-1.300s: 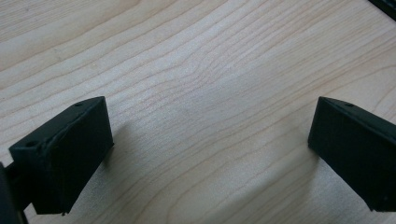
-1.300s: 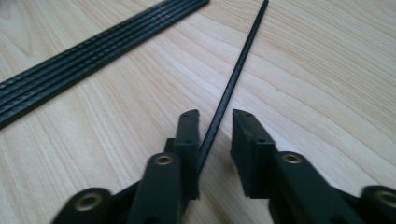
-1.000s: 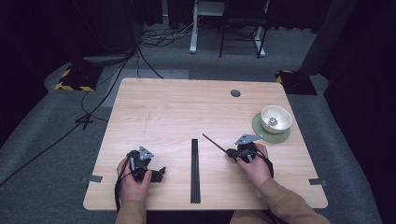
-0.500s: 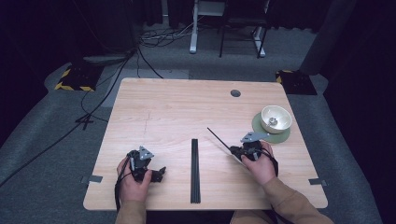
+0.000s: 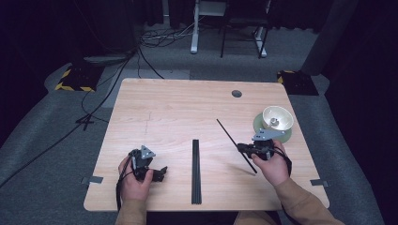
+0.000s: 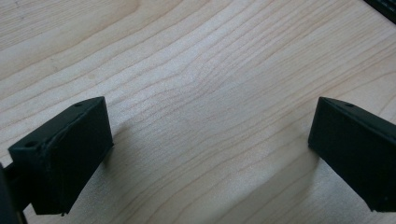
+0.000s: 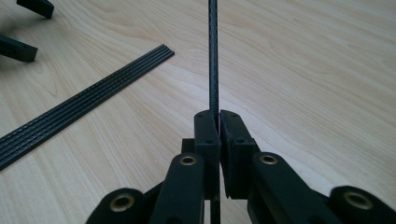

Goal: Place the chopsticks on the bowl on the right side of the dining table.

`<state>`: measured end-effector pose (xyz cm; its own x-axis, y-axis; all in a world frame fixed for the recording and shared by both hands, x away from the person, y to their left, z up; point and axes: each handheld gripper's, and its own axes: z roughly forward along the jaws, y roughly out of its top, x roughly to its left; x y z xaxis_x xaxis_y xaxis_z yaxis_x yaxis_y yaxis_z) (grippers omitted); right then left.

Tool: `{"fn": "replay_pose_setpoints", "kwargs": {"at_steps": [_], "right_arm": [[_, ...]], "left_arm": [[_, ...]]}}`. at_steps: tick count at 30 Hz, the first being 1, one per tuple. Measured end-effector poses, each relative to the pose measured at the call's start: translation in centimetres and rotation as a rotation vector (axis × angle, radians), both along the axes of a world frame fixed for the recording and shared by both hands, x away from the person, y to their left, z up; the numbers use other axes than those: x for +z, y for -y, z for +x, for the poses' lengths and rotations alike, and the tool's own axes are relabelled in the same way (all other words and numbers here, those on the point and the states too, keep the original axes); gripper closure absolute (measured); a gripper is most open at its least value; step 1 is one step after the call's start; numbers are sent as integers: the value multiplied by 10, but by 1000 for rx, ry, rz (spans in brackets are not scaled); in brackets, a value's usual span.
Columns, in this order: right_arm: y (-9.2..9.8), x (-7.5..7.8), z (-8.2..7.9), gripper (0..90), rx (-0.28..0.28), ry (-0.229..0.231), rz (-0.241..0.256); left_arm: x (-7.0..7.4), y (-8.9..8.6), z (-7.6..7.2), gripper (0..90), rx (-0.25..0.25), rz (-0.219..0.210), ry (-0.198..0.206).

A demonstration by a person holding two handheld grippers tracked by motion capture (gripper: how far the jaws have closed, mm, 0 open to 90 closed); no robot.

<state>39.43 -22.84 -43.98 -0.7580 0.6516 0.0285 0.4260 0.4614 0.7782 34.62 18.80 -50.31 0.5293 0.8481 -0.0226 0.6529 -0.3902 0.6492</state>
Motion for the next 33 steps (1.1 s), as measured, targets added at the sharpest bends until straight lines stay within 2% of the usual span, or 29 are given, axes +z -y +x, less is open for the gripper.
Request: {"fn": "replay_pose_setpoints", "kwargs": {"at_steps": [5,13,16,25,33], "right_arm": [[7,17,-4,866,8,28,10],[18,32,-10,866,4,47,31],[23,39,-11,866,13,65,22],[47,61,-9,866,-28,97,19],[62,75,-6,866,-42,114,11]], "left_arm": [[0,0,0,0,-1,1,1],[0,0,2,0,-8,-1,4],[0,1,4,0,-8,-3,0],[0,2,5,0,-4,2,9],[0,2,5,1,-5,2,9]]}}
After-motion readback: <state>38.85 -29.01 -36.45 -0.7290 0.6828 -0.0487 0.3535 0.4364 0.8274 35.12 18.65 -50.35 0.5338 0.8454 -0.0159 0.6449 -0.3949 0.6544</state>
